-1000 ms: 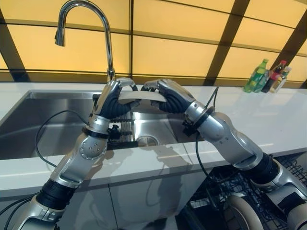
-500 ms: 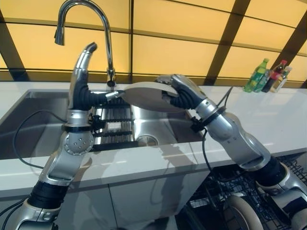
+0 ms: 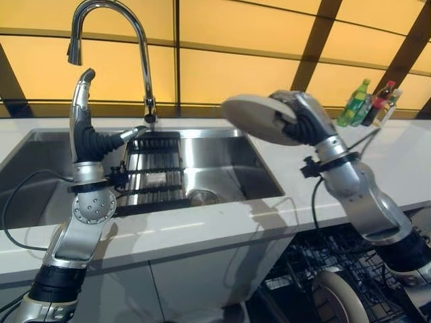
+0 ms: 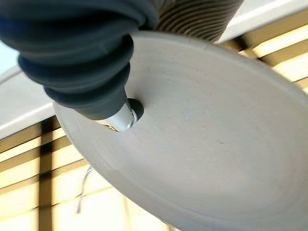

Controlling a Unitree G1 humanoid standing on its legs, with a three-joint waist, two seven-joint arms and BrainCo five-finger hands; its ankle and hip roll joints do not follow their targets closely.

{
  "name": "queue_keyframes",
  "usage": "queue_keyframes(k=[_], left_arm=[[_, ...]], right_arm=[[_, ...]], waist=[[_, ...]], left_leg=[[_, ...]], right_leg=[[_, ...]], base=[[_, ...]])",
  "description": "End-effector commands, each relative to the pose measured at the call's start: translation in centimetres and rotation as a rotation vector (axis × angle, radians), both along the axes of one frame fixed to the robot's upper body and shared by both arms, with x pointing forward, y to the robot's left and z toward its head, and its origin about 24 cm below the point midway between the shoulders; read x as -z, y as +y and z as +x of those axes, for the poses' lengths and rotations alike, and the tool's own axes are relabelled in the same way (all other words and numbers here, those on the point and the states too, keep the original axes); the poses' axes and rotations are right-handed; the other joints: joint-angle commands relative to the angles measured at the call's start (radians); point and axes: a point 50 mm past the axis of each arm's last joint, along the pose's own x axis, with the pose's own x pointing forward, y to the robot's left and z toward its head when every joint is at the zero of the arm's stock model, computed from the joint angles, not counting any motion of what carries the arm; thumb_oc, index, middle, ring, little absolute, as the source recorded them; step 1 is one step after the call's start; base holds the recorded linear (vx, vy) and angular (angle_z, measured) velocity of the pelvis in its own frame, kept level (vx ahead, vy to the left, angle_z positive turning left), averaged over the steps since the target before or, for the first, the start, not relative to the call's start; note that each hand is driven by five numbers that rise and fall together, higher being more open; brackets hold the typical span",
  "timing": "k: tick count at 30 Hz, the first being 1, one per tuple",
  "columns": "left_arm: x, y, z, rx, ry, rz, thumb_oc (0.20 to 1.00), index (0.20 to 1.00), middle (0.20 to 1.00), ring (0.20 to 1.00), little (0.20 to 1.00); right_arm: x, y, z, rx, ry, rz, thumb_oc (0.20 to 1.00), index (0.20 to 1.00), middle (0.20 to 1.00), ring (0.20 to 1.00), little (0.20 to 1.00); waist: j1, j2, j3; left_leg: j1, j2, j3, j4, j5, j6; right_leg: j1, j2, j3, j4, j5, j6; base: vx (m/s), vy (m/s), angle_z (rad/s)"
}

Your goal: Pick up plates and place into dishwasher.

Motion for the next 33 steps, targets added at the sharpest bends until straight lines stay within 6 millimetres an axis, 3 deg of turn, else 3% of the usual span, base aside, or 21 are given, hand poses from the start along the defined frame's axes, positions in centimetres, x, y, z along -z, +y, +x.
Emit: queue_keyframes(k=[1,5,11,20,23,27,30,33], left_arm=[[1.0,1.7,-0.1,-0.054,0.001,-0.063,1.000,1.000,1.000,1.000,1.000],[1.5,3.4,-0.8,-0.130,0.009,-0.101,1.000,1.000,1.000,1.000,1.000],[2.2,5.6,-1.4,-0.258,0.018,-0.131,1.000,1.000,1.000,1.000,1.000],[3.4,7.4,-2.4,-0.335,0.088,-0.122,1.000,1.000,1.000,1.000,1.000],[3.7,8.1,-2.9,-0.349,0.108,-0.112,1.000,1.000,1.000,1.000,1.000],[3.6,9.3,-3.8,-0.381,0.128,-0.090,1.000,1.000,1.000,1.000,1.000],[3.3,9.8,-4.1,-0.398,0.111,-0.094,1.000,1.000,1.000,1.000,1.000],[2.2,9.4,-2.6,-0.405,0.044,-0.110,1.000,1.000,1.000,1.000,1.000]], right_arm=[[-2.9,-2.9,-1.1,0.141,-0.205,-0.063,0.200,0.200,0.200,0.200,0.200],[-1.9,-6.3,-1.8,0.273,-0.196,-0.063,0.200,0.200,0.200,0.200,0.200],[-0.1,-9.7,-2.8,0.399,-0.191,-0.052,0.200,0.200,0.200,0.200,0.200],[3.1,-13.2,-4.0,0.554,-0.118,-0.023,0.200,0.200,0.200,0.200,0.200],[4.2,-14.4,-4.2,0.612,-0.076,-0.022,0.200,0.200,0.200,0.200,0.200],[6.3,-16.0,-4.9,0.691,0.001,0.004,0.200,0.200,0.200,0.200,0.200],[7.7,-16.8,-5.1,0.737,0.039,0.025,0.200,0.200,0.200,0.200,0.200],[7.7,-17.3,-3.7,0.784,-0.001,0.059,0.200,0.200,0.200,0.200,0.200]], waist=[[-0.043,0.068,-0.047],[-0.090,0.070,-0.045],[-0.150,0.070,-0.033],[-0.169,0.063,-0.012],[-0.171,0.065,0.000],[-0.185,0.070,0.045],[-0.185,0.062,0.084],[-0.188,0.070,0.133]], left_leg=[[-0.020,0.003,0.080,-0.099,0.082,0.029],[-0.003,0.001,0.113,-0.102,0.071,0.036],[0.018,-0.002,0.157,-0.110,0.051,0.048],[0.022,-0.038,0.154,-0.082,0.026,0.077],[0.018,-0.053,0.143,-0.068,0.018,0.090],[0.004,-0.071,0.125,-0.013,-0.004,0.112],[-0.030,-0.082,0.111,0.019,-0.009,0.113],[-0.112,-0.080,0.117,0.049,-0.014,0.109]], right_leg=[[0.090,-0.039,0.010,0.083,-0.171,0.067],[0.082,-0.040,0.051,0.072,-0.158,0.074],[0.078,-0.041,0.124,0.022,-0.122,0.082],[0.059,-0.072,0.181,0.020,-0.099,0.102],[0.039,-0.087,0.185,0.068,-0.112,0.109],[-0.028,-0.087,0.195,0.235,-0.163,0.112],[-0.065,-0.090,0.213,0.205,-0.131,0.121],[-0.127,-0.089,0.247,0.160,-0.091,0.131]], base=[[0.03,-0.005,-0.09],[0.02,-0.008,-0.22],[0.01,-0.011,-0.39],[0.05,0.014,-0.28],[0.07,0.053,0.01],[0.07,0.004,0.03],[0.00,-0.149,0.02],[-0.27,-0.233,0.00]])
